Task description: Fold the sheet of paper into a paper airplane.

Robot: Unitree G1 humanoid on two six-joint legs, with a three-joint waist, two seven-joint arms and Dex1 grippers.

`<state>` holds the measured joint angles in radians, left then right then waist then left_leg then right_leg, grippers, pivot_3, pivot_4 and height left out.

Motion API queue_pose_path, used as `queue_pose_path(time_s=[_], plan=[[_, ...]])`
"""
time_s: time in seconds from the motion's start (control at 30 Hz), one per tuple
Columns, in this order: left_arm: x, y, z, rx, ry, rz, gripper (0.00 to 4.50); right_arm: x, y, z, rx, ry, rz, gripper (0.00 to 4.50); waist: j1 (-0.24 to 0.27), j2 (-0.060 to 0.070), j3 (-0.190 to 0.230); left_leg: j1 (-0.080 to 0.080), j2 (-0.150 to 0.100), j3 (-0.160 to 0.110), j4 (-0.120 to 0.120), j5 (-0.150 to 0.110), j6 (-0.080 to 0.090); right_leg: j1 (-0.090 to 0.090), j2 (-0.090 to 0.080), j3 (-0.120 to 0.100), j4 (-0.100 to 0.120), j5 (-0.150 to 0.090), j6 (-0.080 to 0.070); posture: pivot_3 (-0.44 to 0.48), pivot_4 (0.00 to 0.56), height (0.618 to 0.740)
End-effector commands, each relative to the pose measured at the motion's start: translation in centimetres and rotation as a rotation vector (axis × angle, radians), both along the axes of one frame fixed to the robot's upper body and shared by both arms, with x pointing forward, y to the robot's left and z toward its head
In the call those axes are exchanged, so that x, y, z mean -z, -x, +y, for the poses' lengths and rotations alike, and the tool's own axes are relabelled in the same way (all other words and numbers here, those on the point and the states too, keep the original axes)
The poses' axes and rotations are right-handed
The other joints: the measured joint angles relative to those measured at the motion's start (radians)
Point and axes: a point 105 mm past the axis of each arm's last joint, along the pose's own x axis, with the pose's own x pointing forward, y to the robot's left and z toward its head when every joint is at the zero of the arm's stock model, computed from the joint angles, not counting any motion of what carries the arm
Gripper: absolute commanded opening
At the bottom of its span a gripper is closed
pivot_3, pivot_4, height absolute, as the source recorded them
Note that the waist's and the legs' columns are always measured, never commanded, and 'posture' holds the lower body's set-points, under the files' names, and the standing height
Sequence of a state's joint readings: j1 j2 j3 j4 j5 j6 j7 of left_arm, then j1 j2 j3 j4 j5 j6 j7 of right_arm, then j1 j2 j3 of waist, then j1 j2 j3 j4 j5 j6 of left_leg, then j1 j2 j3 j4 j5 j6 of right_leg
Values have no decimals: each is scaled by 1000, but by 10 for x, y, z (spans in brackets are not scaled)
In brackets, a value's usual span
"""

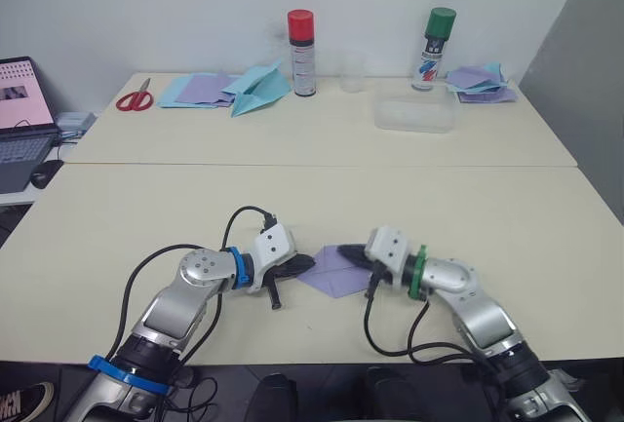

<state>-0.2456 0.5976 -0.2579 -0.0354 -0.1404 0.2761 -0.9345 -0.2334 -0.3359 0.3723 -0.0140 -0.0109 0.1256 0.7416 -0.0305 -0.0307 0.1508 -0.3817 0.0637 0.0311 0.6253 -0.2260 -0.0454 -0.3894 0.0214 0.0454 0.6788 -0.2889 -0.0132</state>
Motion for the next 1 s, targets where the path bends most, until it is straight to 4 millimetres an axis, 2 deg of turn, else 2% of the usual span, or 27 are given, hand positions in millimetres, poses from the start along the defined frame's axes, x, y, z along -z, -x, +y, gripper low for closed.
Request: queue_pose_path(time_s=[0.03,0.17,0.27,0.33,0.4,0.5,0.7,0.87,1.0], plan=[[19,3,11,-56,-39,99,0,9,-7,1,27,60,25,51,0,1,1,0,0,0,0,0,0,0,0,0,0,0,0,0,150,740],[-5,0,7,-46,43,87,0,20,-7,-2,44,90,77,51,-1,-2,1,0,0,0,0,0,0,0,0,0,0,0,0,0,150,740],[-24,-1,-8,-21,130,74,0,21,-7,-2,46,85,91,51,-1,-2,2,0,0,0,0,0,0,0,0,0,0,0,0,0,150,740],[-28,2,-21,23,147,66,0,21,-6,-2,45,86,91,51,-1,-3,3,-1,0,0,0,0,0,-1,0,0,0,0,0,0,150,740],[-21,2,-28,38,121,50,0,22,-5,-2,48,84,97,51,-1,-3,4,-1,0,0,0,0,0,-1,0,-1,0,1,1,0,150,740],[-9,-3,-26,3,79,50,0,22,-4,-1,52,80,105,51,-3,-3,4,-1,0,0,0,0,0,-1,0,0,0,3,5,0,150,740],[18,8,-4,6,-36,89,0,23,-2,-3,51,90,113,51,-2,-4,4,-1,0,-1,-1,0,0,-1,1,-1,0,3,5,0,150,740],[20,25,8,18,-7,107,0,24,-4,-6,59,99,114,51,-3,-4,3,0,1,0,-3,0,0,-1,0,0,0,1,4,0,150,740],[29,34,29,-41,-33,129,0,24,-4,-7,55,100,116,51,-2,-4,3,0,1,0,-5,0,0,-1,0,-1,0,-2,0,0,150,740]])
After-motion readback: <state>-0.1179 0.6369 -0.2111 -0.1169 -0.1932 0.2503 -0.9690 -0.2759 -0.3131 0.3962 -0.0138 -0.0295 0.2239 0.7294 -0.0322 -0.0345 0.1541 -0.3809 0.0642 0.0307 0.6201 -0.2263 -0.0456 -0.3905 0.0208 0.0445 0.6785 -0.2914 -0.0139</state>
